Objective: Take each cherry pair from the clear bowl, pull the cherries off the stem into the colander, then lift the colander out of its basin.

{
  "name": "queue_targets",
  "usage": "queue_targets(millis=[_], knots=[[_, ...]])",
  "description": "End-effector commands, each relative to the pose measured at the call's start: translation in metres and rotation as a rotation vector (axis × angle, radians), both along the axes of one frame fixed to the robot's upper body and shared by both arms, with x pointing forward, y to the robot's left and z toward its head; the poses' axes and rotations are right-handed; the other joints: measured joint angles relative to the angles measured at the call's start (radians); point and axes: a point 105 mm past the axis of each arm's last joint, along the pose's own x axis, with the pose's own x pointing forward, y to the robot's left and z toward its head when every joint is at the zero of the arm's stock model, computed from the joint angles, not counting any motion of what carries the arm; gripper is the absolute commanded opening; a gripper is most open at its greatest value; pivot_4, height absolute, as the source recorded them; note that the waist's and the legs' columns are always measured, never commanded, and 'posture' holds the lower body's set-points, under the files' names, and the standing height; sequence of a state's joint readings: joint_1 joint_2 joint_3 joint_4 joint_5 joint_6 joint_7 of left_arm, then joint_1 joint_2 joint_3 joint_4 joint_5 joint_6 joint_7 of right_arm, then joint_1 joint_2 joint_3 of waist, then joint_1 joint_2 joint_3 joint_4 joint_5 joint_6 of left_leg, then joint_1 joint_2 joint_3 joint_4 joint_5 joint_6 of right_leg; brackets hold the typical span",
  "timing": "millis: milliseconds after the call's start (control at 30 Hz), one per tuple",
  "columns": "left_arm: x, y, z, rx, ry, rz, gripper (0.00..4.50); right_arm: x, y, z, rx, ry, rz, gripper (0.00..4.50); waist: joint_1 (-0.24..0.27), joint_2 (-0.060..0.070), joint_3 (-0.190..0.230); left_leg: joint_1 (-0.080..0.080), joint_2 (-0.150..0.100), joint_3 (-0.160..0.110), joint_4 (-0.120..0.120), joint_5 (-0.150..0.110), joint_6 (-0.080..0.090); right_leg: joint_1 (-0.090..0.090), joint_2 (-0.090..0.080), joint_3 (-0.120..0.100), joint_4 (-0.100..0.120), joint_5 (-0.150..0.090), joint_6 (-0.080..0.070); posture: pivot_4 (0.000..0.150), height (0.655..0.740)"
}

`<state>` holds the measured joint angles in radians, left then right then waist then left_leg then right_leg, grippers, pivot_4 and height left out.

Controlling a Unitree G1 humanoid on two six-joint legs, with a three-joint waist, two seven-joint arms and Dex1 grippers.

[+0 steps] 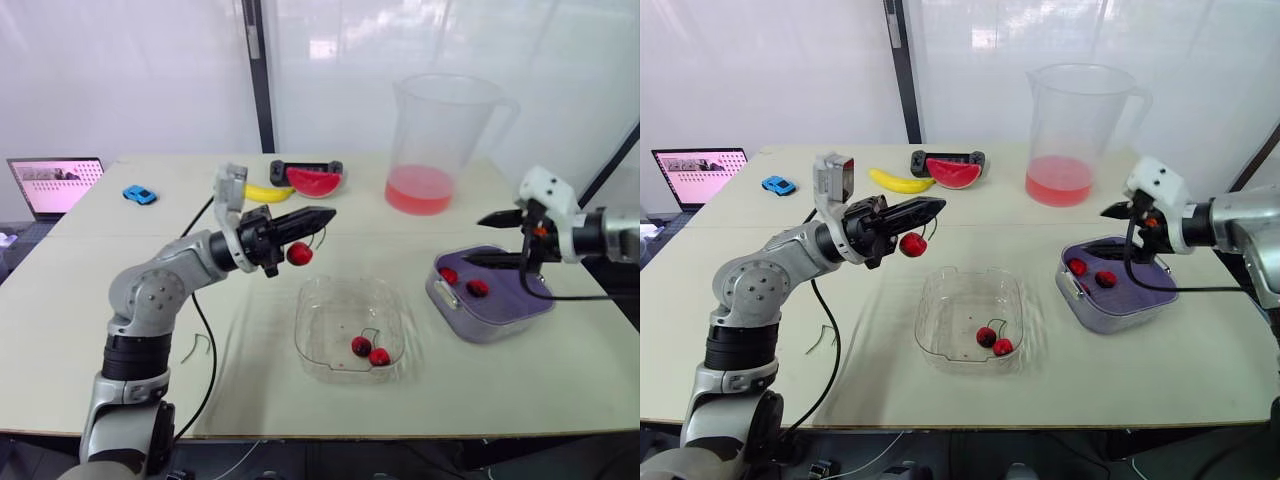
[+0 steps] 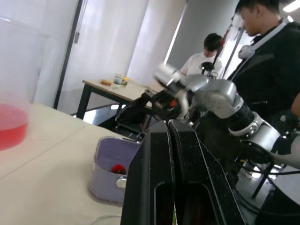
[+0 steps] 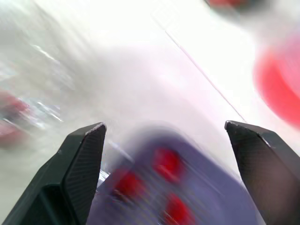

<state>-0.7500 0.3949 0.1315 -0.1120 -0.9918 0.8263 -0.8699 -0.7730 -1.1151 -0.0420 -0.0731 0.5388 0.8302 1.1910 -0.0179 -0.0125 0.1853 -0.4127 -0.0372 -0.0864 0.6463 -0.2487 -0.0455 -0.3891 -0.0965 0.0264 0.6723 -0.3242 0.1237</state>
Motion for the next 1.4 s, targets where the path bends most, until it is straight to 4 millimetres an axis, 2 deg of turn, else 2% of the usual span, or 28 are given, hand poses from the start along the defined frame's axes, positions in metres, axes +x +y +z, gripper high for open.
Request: queue_targets(millis=[33,133,233,300,433,600,700,800,1133,1200,1300,1400], knots=[[-0.008,-0.003,0.014,-0.028,-0.042,-0.035,0.00,-0.026,0.057,0.013,0.151,0.004,0.212,4.35,0.000,0.000,0.000,0.000,0.000,0.000,0.000,0.000,0.000,0.000,0.000,0.000,0.000,0.000,0.000,0.150,0.7400],[-0.009,-0.008,0.016,-0.043,-0.036,-0.050,0.00,-0.038,0.107,0.005,0.347,0.046,0.348,4.35,0.002,-0.002,0.000,0.000,0.000,-0.002,0.001,0.000,0.000,0.001,0.000,-0.001,0.000,0.000,0.000,0.150,0.7400],[-0.009,-0.011,0.015,-0.048,-0.030,-0.057,0.00,-0.043,0.138,0.002,0.485,0.084,0.396,4.35,0.007,-0.002,0.000,-0.002,0.000,-0.003,0.002,0.001,-0.002,-0.001,-0.001,-0.001,0.000,0.000,0.000,0.150,0.7400],[-0.010,-0.014,0.016,-0.053,-0.026,-0.064,0.00,-0.041,0.155,0.000,0.559,0.099,0.394,4.35,0.004,-0.002,-0.001,-0.005,-0.001,-0.003,0.003,0.004,-0.007,-0.002,-0.001,-0.002,0.000,0.001,0.001,0.150,0.7400],[-0.011,-0.015,0.017,-0.053,-0.031,-0.060,0.00,-0.045,0.174,0.000,0.640,0.131,0.409,4.35,0.002,-0.002,-0.001,-0.006,-0.001,-0.003,0.003,0.004,-0.007,-0.003,-0.001,-0.002,0.000,0.001,0.001,0.150,0.7400],[-0.012,-0.014,0.016,-0.052,-0.031,-0.060,0.00,-0.043,0.177,-0.005,0.650,0.148,0.380,4.35,-0.001,-0.002,-0.001,-0.006,-0.002,-0.003,0.002,0.004,-0.006,-0.004,-0.001,-0.002,0.001,0.001,0.001,0.150,0.7400],[-0.012,-0.014,0.016,-0.051,-0.032,-0.061,0.00,-0.041,0.177,-0.009,0.643,0.157,0.362,3.45,-0.002,-0.002,-0.001,-0.006,-0.002,-0.003,0.002,0.003,-0.005,-0.004,-0.001,-0.001,0.001,0.001,0.001,0.150,0.7400],[-0.013,-0.014,0.016,-0.050,-0.033,-0.062,0.00,-0.039,0.176,-0.012,0.635,0.159,0.347,2.13,-0.003,-0.002,-0.001,-0.006,-0.002,-0.003,0.002,0.003,-0.005,-0.004,0.000,-0.001,0.002,0.001,0.001,0.150,0.7400],[-0.013,-0.015,0.015,-0.053,-0.032,-0.064,0.00,-0.034,0.171,-0.015,0.634,0.163,0.315,2.13,-0.003,-0.002,-0.001,-0.006,-0.002,-0.003,0.002,0.002,-0.003,-0.005,0.000,-0.001,0.002,0.001,0.001,0.150,0.7400],[-0.012,-0.015,0.015,-0.055,-0.034,-0.063,0.00,-0.032,0.169,-0.015,0.640,0.163,0.305,1.66,-0.003,-0.002,-0.001,-0.006,-0.002,-0.003,0.002,0.002,-0.003,-0.005,0.000,-0.001,0.002,0.001,0.001,0.150,0.7400],[-0.012,-0.015,0.015,-0.056,-0.036,-0.062,0.00,-0.030,0.167,-0.015,0.634,0.159,0.298,0.60,-0.002,-0.002,-0.001,-0.006,-0.002,-0.003,0.002,0.002,-0.003,-0.005,0.000,-0.001,0.002,0.001,0.001,0.150,0.7400],[-0.012,-0.016,0.016,-0.059,-0.032,-0.064,0.00,-0.029,0.164,-0.017,0.616,0.157,0.292,0.56,-0.002,-0.002,-0.001,-0.006,-0.002,-0.003,0.002,0.002,-0.003,-0.004,-0.001,-0.001,0.002,0.001,0.001,0.150,0.7400]])
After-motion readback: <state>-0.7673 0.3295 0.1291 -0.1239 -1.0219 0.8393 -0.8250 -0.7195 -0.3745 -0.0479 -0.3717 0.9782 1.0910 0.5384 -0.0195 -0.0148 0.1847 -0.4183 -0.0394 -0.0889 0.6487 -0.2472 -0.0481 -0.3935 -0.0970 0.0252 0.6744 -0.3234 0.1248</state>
